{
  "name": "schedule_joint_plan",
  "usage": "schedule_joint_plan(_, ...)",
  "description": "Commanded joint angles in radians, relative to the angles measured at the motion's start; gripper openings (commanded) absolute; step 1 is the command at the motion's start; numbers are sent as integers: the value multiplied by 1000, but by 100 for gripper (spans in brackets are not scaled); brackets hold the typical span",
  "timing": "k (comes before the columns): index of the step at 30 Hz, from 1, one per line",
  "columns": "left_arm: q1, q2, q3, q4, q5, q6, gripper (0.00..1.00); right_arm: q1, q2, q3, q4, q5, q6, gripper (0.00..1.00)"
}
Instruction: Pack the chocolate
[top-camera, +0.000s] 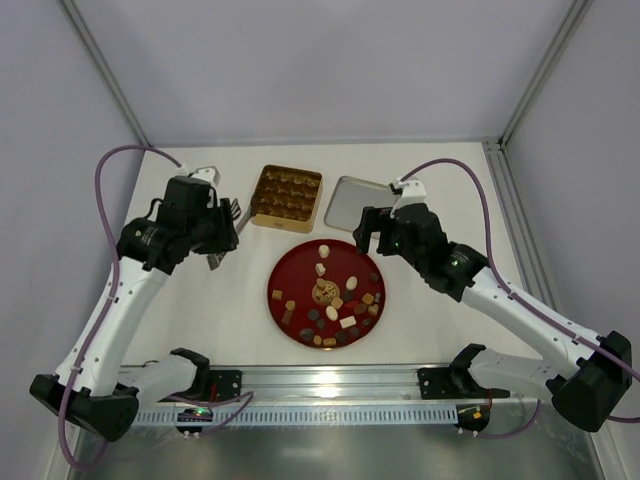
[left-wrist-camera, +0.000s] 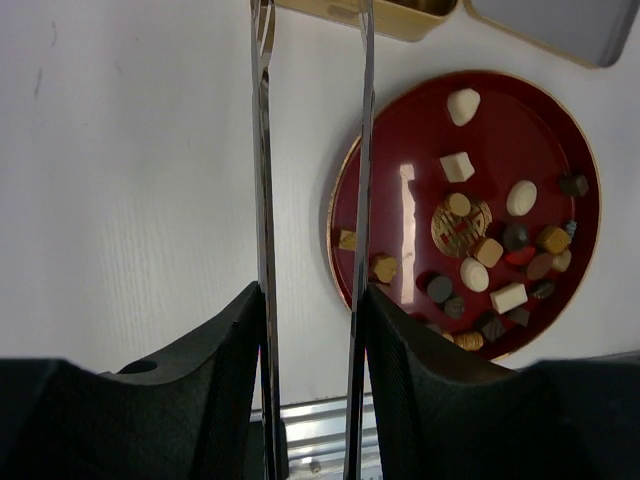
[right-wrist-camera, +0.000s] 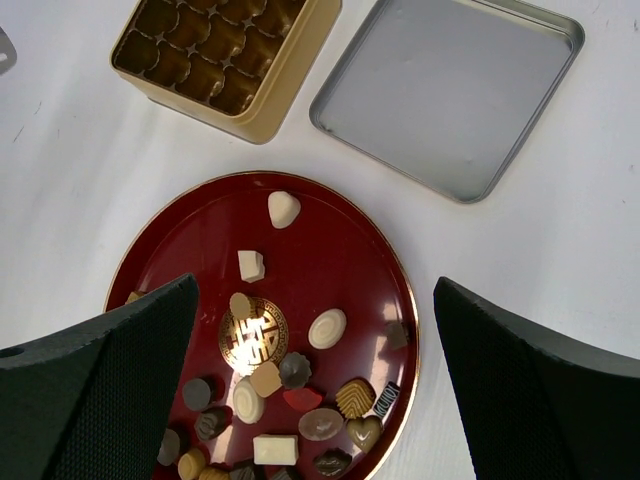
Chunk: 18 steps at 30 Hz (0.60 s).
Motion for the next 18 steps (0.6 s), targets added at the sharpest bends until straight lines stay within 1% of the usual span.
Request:
schedule_joint_plan(1, -61, -32, 31, -37, 64, 1, 43, -8, -2, 47, -3, 24, 5, 100)
schedule_joint_plan(3, -91, -41, 30, -40, 78, -7, 43, -11, -6, 50, -14, 25, 13, 100)
schedule_joint_plan(7, -198, -48, 8, -37, 86, -25, 43, -13, -12, 47, -23, 33, 27, 100)
schedule_joint_plan(9, -243, -43, -13, -31, 80, -45, 43, -13, -13, 46, -33, 33, 35, 100)
schedule_joint_plan(10, -290, -42, -19, -25, 77, -53, 43, -13, -15, 46, -36, 33, 44, 100)
schedule_joint_plan(14, -396, -26, -50, 5, 32, -100, 43, -13, -29, 37, -42, 38, 53, 100)
schedule_joint_plan(18, -444, -23, -91, 40, 2, -159, 44, -13, -50, 18, -49, 39, 61, 100)
